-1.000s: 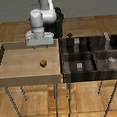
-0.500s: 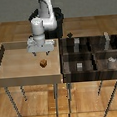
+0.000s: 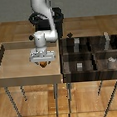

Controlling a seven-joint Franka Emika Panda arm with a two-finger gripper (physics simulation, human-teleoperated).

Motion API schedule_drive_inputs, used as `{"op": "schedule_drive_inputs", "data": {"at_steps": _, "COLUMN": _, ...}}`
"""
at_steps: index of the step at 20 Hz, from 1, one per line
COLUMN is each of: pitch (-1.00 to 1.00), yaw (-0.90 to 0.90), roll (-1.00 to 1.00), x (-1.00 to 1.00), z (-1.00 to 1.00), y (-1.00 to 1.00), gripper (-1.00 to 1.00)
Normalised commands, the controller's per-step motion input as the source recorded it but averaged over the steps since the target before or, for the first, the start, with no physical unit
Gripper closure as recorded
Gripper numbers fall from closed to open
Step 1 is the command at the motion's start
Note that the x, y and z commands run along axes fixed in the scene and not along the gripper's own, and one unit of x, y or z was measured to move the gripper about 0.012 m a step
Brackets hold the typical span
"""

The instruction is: Place the loaf of bread into the appropriate compartment.

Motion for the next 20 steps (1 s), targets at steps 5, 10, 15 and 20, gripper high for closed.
{"op": "schedule_drive_inputs", "data": {"at_steps": 5, "pitch": 0.0, "yaw": 0.0, "roll": 0.0, "x": 0.0, "z": 0.0, "y": 0.0, "gripper": 1.0}}
{"op": "schedule_drive_inputs", "data": {"at_steps": 10, "pitch": 0.0, "yaw": 0.0, "roll": 0.0, "x": 0.0, "z": 0.6, "y": 0.0, "gripper": 1.0}}
{"op": "schedule_drive_inputs", "data": {"at_steps": 15, "pitch": 0.0, "yaw": 0.0, "roll": 0.0, "x": 0.0, "z": 1.0, "y": 0.0, "gripper": 1.0}}
{"op": "schedule_drive_inputs", "data": {"at_steps": 20, "pitch": 0.0, "yaw": 0.0, "roll": 0.0, "x": 0.0, "z": 1.0, "y": 0.0, "gripper": 1.0}}
